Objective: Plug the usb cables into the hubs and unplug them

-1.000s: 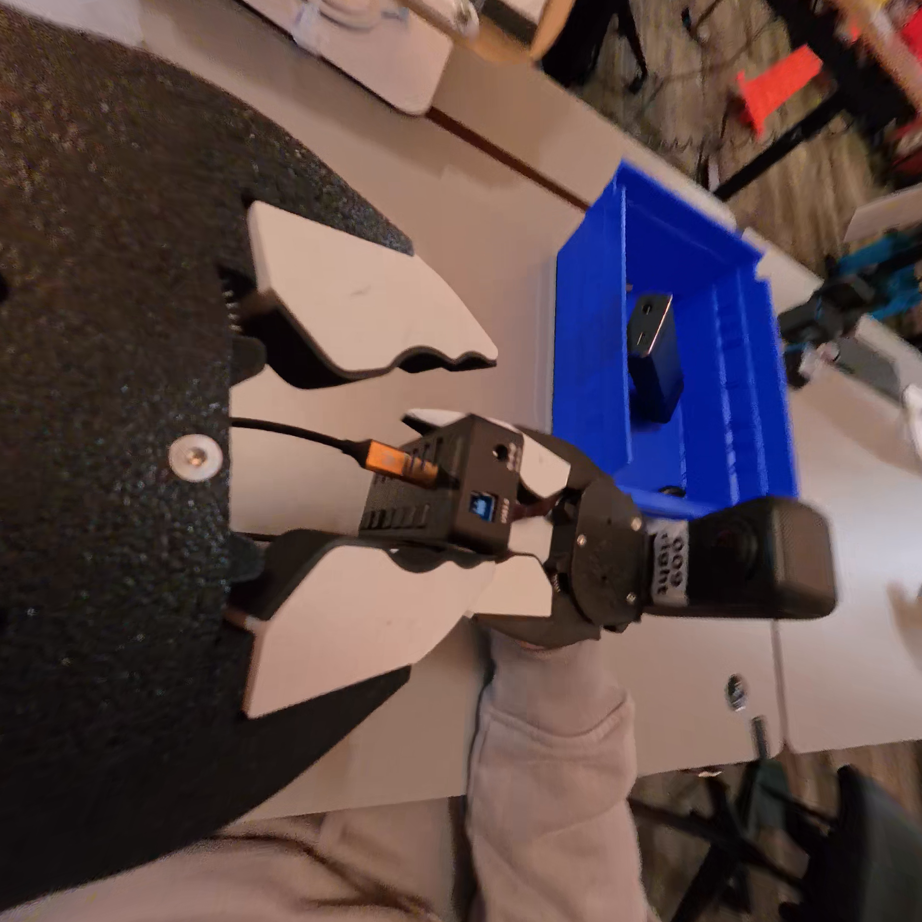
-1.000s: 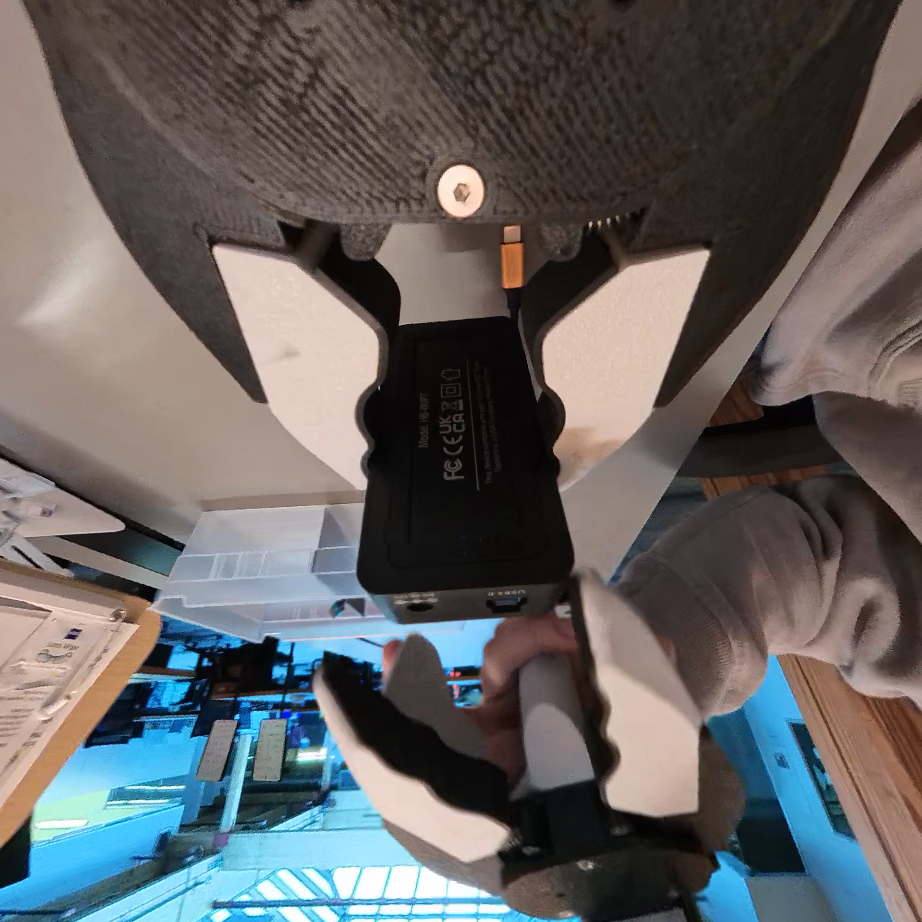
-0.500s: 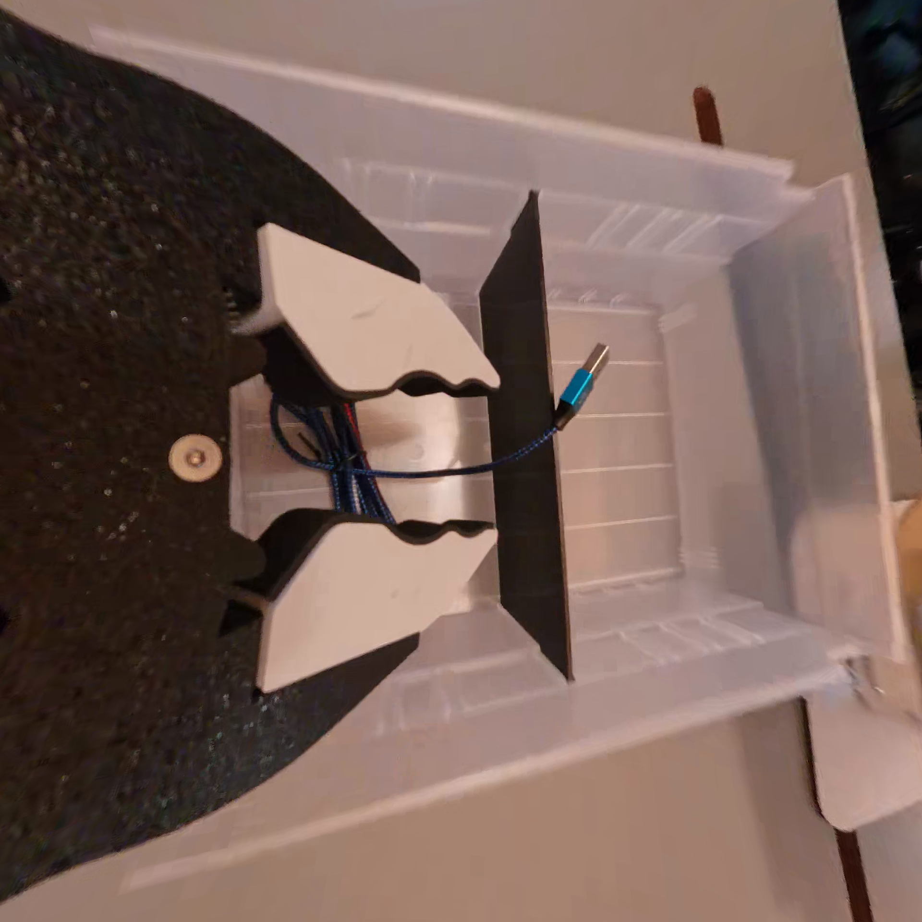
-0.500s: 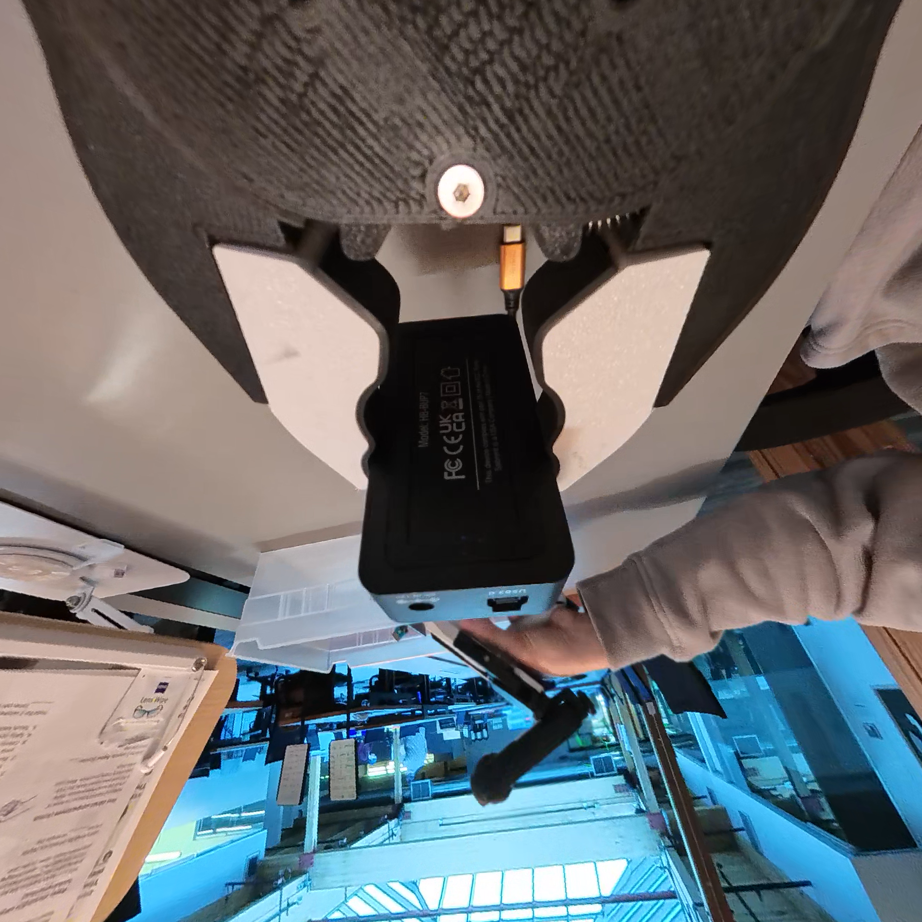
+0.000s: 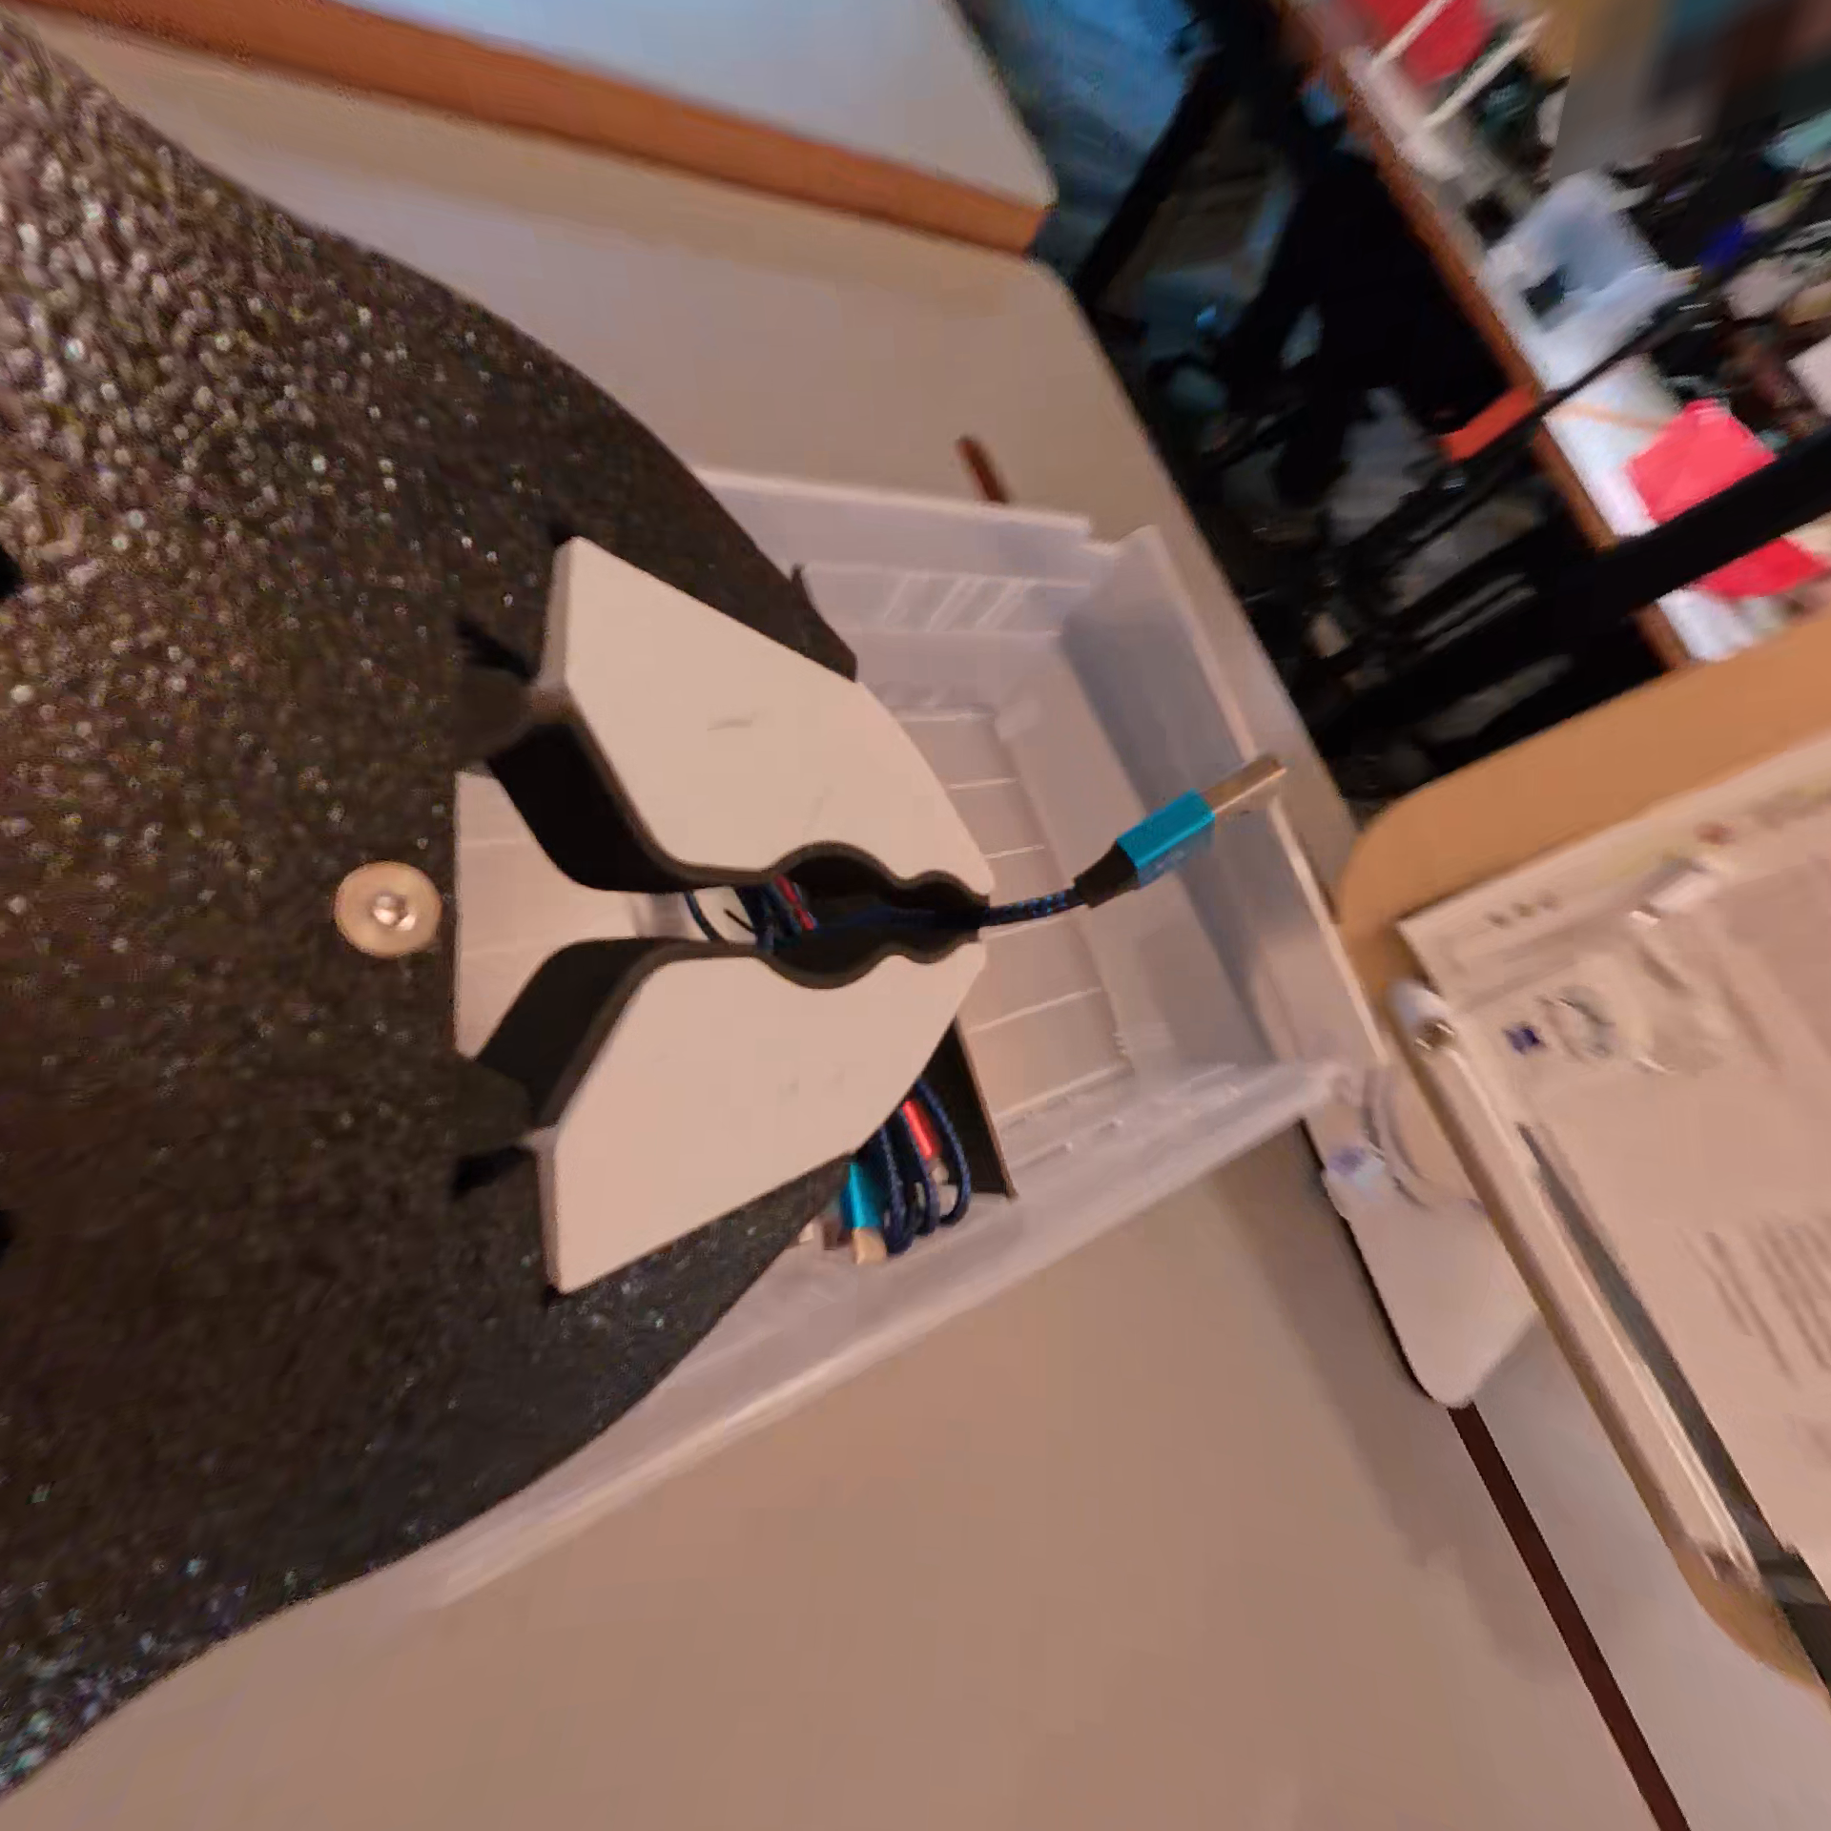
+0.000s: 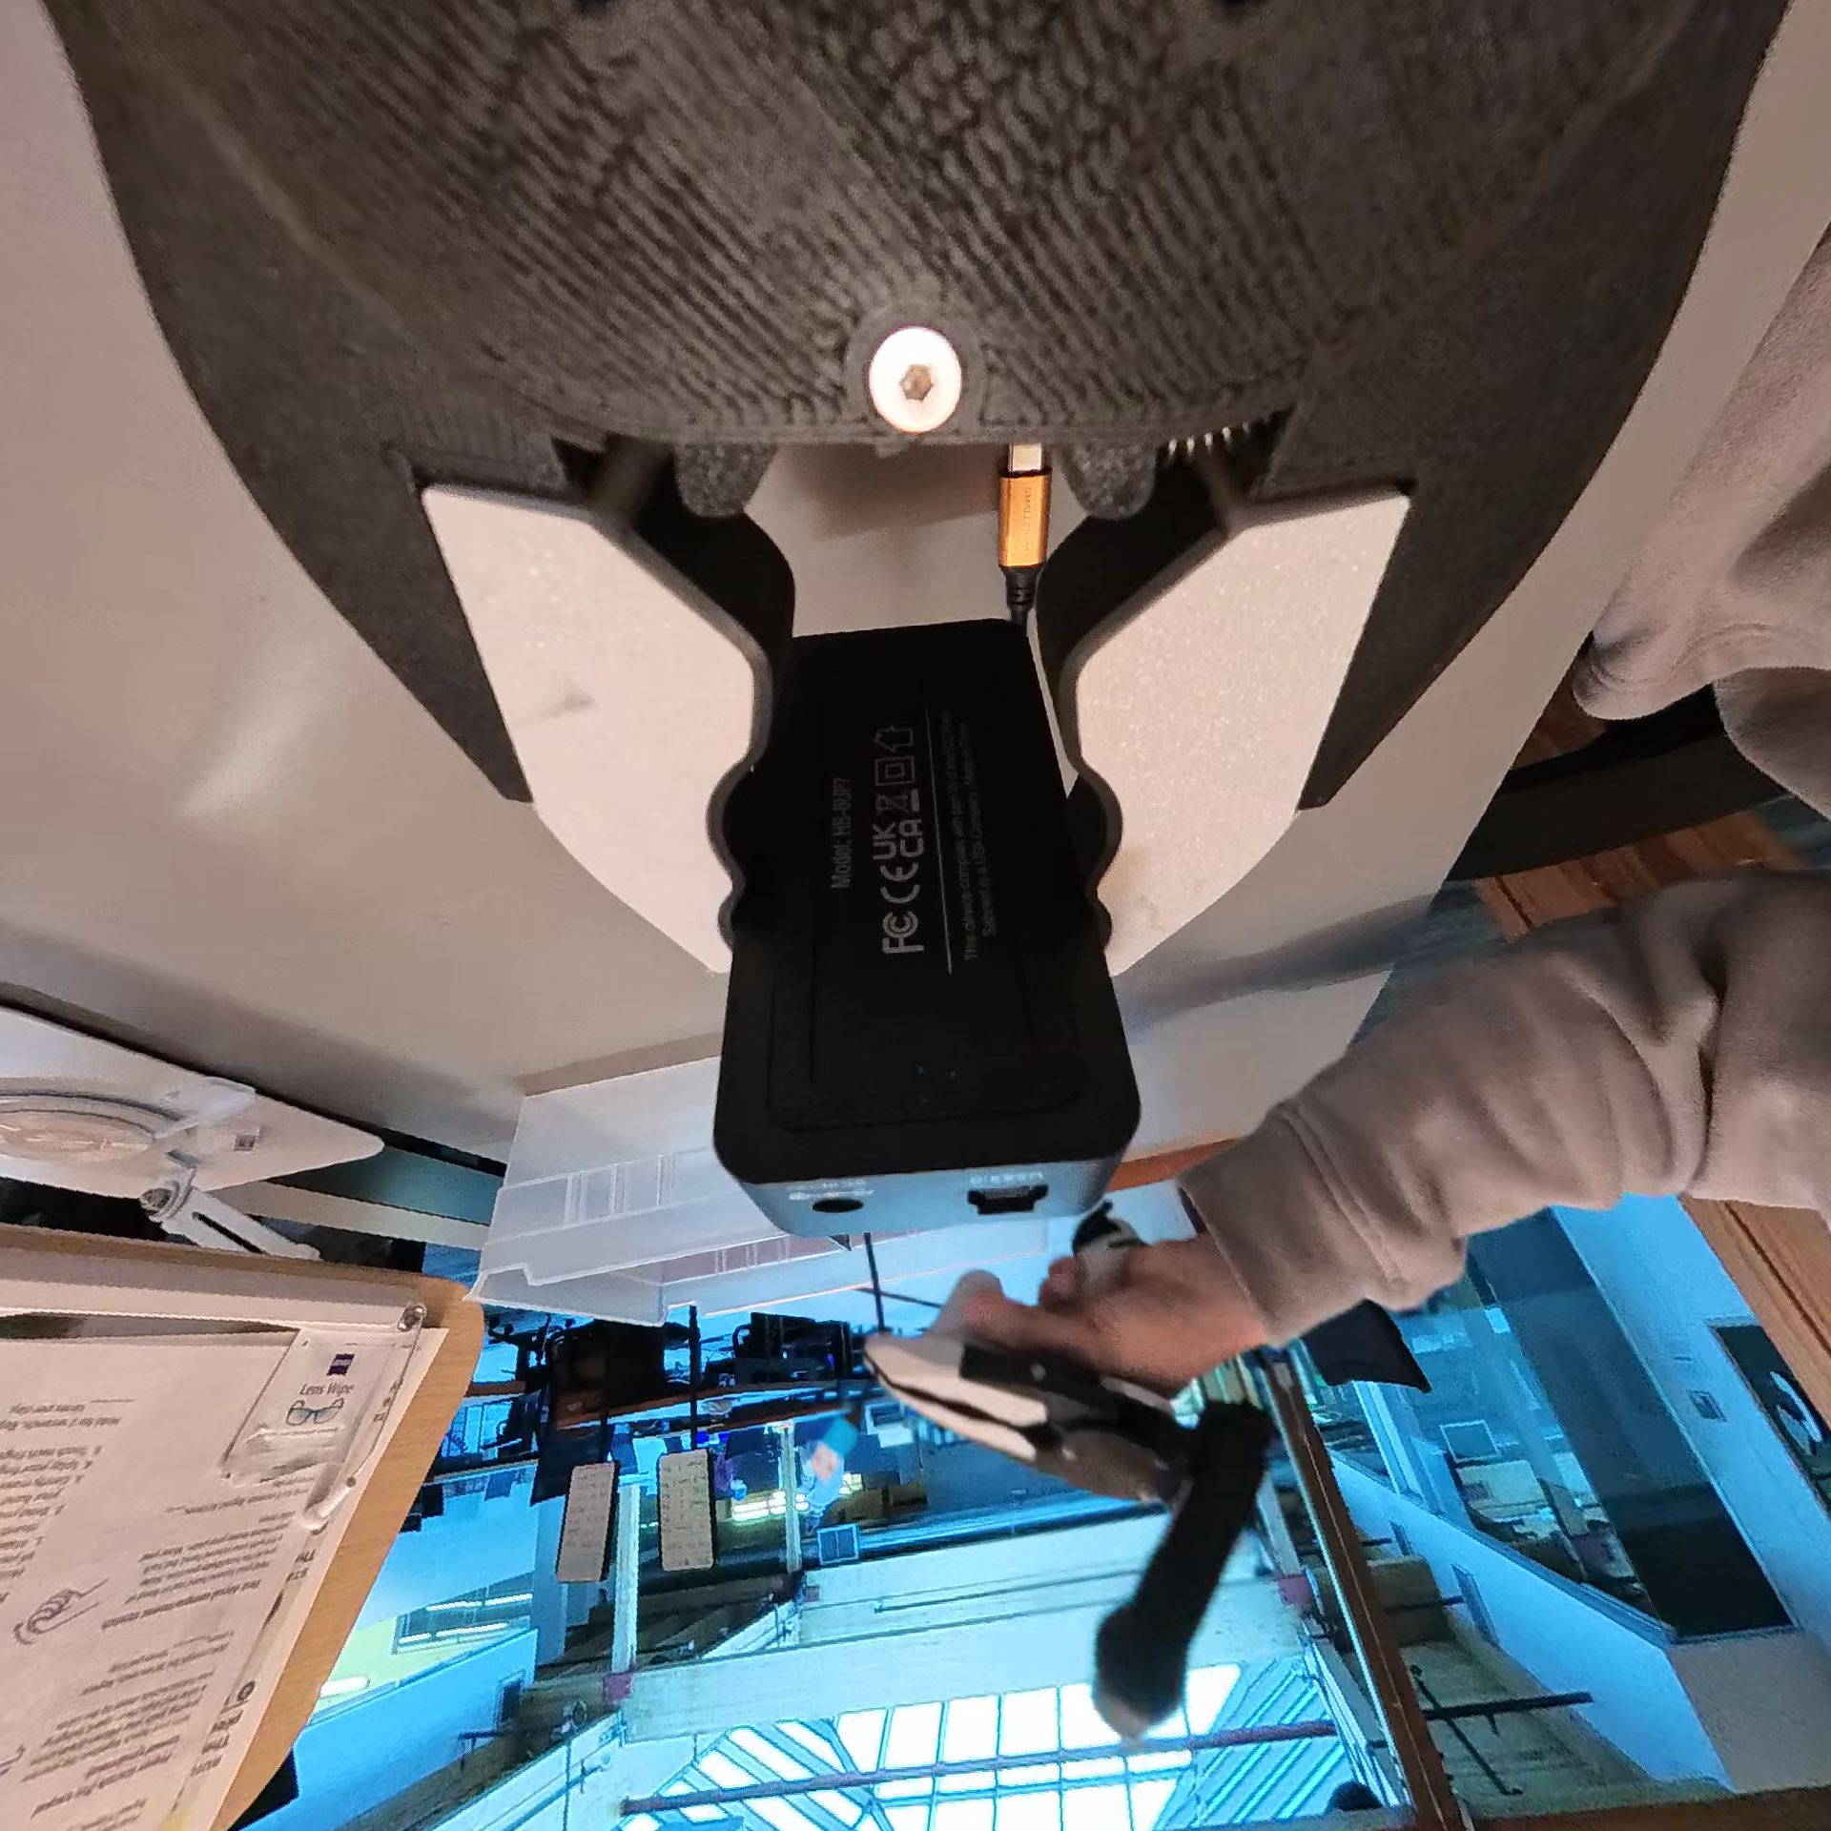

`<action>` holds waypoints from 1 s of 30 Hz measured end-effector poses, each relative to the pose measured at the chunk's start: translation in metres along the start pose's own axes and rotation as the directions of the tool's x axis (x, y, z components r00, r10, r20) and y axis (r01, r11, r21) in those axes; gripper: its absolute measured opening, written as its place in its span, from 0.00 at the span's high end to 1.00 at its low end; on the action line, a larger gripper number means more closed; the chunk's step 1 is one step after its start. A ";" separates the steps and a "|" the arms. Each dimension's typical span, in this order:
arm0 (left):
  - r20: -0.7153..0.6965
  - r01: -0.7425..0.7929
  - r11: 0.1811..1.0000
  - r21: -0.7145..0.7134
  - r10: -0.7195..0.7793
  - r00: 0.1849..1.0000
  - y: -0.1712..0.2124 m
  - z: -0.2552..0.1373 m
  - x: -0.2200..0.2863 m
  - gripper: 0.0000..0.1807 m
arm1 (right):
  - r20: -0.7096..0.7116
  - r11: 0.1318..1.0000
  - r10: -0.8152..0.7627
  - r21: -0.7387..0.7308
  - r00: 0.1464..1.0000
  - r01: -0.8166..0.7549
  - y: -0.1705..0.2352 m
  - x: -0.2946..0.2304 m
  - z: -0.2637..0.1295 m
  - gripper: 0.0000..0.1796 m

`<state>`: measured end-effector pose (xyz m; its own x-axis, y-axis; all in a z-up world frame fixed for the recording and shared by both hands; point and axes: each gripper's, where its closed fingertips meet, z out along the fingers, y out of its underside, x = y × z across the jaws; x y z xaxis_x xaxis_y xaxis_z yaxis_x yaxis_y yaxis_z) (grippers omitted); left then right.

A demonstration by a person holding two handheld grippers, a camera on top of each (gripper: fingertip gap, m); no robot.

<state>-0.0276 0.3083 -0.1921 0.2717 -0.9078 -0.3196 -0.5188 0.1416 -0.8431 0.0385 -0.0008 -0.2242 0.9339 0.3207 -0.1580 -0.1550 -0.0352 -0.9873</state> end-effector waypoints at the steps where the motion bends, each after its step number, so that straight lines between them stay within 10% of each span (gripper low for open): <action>1: 0.004 -0.048 0.998 0.027 0.048 0.999 -0.012 -0.009 0.001 0.98 | 0.003 1.000 0.001 0.001 1.000 -0.001 0.000 0.000 0.000 0.66; 7: 0.029 -0.197 0.946 0.258 0.196 0.980 -0.094 -0.074 0.020 0.98 | 0.078 0.998 0.016 0.053 0.997 -0.020 -0.006 -0.007 -0.006 0.66; 12: -0.333 -0.124 0.940 0.317 0.233 0.914 -0.124 -0.122 0.091 0.98 | 0.178 0.988 0.045 0.140 0.983 -0.070 -0.017 -0.013 -0.018 0.66; 17: -0.782 -0.145 0.973 0.178 0.229 0.579 -0.082 -0.145 0.172 0.98 | 0.160 0.991 0.024 0.123 0.987 -0.044 -0.015 -0.013 -0.016 0.66; 23: -0.963 -0.207 0.978 -0.025 0.032 0.268 -0.010 -0.132 0.218 0.98 | 0.154 0.995 0.002 0.097 0.988 -0.017 -0.012 -0.015 -0.013 0.65; 30: -0.765 -0.254 0.967 0.012 0.172 0.620 0.013 -0.065 0.194 0.98 | 0.161 0.997 -0.008 0.077 0.987 -0.004 -0.009 -0.018 -0.011 0.66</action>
<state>-0.0347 0.1080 -0.2370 -0.5413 -0.8408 -0.0125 -0.5612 0.3723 -0.7392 0.0269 -0.0163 -0.2127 0.8713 0.4688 -0.1451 -0.1834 0.0369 -0.9823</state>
